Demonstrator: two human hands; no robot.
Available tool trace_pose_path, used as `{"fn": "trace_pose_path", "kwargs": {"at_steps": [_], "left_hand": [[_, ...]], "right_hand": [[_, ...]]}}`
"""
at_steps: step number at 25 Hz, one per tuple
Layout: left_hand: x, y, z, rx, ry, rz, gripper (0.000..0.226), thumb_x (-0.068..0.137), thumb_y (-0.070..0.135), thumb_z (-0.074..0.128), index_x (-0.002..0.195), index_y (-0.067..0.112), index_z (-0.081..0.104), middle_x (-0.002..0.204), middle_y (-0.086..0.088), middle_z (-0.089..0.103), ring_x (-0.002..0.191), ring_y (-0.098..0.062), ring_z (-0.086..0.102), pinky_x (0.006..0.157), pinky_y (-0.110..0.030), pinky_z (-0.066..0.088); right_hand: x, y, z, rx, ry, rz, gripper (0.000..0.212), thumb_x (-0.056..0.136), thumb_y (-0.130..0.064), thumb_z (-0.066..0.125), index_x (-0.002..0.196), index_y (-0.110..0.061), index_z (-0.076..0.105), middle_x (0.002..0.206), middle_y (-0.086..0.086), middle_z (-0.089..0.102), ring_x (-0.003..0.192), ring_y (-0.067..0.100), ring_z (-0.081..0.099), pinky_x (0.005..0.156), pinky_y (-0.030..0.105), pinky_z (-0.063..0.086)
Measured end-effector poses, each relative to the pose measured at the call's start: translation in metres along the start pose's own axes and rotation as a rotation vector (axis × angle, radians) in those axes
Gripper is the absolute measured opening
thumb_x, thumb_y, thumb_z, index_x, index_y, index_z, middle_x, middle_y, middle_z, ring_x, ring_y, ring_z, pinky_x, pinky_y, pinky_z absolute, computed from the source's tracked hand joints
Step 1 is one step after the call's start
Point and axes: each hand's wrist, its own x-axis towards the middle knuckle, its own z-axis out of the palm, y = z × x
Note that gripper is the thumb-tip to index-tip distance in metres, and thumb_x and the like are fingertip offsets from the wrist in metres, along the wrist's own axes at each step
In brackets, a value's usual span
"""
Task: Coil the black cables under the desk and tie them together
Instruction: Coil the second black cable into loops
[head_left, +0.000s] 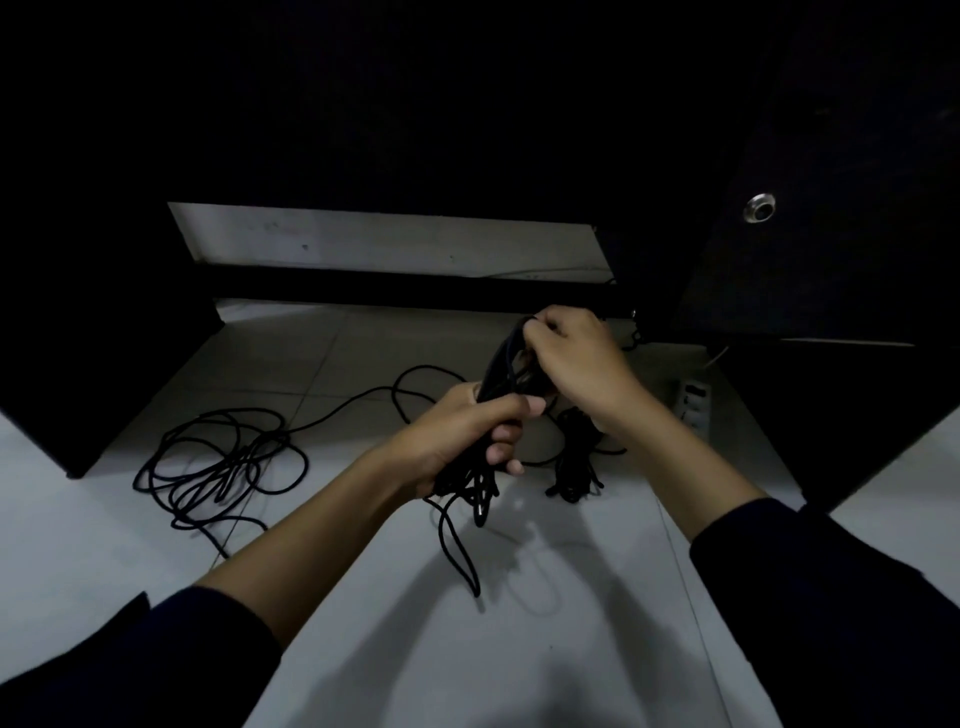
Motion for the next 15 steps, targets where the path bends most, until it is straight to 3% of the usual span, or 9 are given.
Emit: {"fn": "trace_pose_path", "kwargs": {"at_steps": [3,7,9,12,15], "left_hand": [[0.002,-0.004,0.006,0.051,0.07,0.086,0.029,0.093,0.013,0.06,0.067,0.012,0.048,0.048,0.005,0.041,0.039,-0.008,0.04,0.052,-0.026,0.051],[0.0,-0.009,0.011,0.234,0.206,0.196,0.011,0.092,0.012,0.061,0.091,0.004,0.054,0.055,0.002,0.047,0.041,-0.01,0.048,0.05,-0.025,0.051],[0.0,-0.007,0.011,0.284,0.21,0.207,0.012,0.093,0.014,0.061,0.09,0.007,0.052,0.054,0.005,0.046,0.041,-0.01,0.046,0.05,-0.026,0.05],[-0.001,-0.004,0.008,0.111,0.081,0.097,0.01,0.097,0.014,0.053,0.092,0.011,0.046,0.049,0.005,0.035,0.038,-0.008,0.035,0.043,-0.023,0.04],[-0.001,-0.006,0.004,-0.04,0.068,0.04,0.01,0.099,0.015,0.049,0.091,0.011,0.046,0.049,0.005,0.029,0.036,-0.006,0.028,0.039,-0.02,0.033]], "right_hand": [[0.003,0.001,0.0,0.05,0.048,0.03,0.035,0.087,-0.022,0.055,0.052,-0.016,0.05,0.051,-0.005,0.049,0.051,0.012,0.046,0.051,0.027,0.033],[0.009,0.002,-0.006,-0.011,0.087,0.059,0.03,0.08,-0.029,0.062,0.06,-0.007,0.064,0.061,0.007,0.064,0.059,0.017,0.06,0.051,0.027,0.042],[0.011,0.002,-0.008,0.023,0.108,0.091,0.027,0.074,-0.028,0.064,0.06,-0.005,0.065,0.062,0.01,0.065,0.062,0.022,0.063,0.053,0.03,0.046],[0.011,0.002,-0.008,0.253,0.02,0.187,0.011,0.065,-0.015,0.064,0.056,-0.01,0.062,0.061,0.009,0.063,0.066,0.027,0.065,0.059,0.034,0.05],[0.004,0.003,-0.011,0.491,-0.14,0.212,0.004,0.08,-0.008,0.064,0.083,-0.008,0.067,0.074,0.009,0.069,0.076,0.022,0.068,0.068,0.034,0.054]]}}
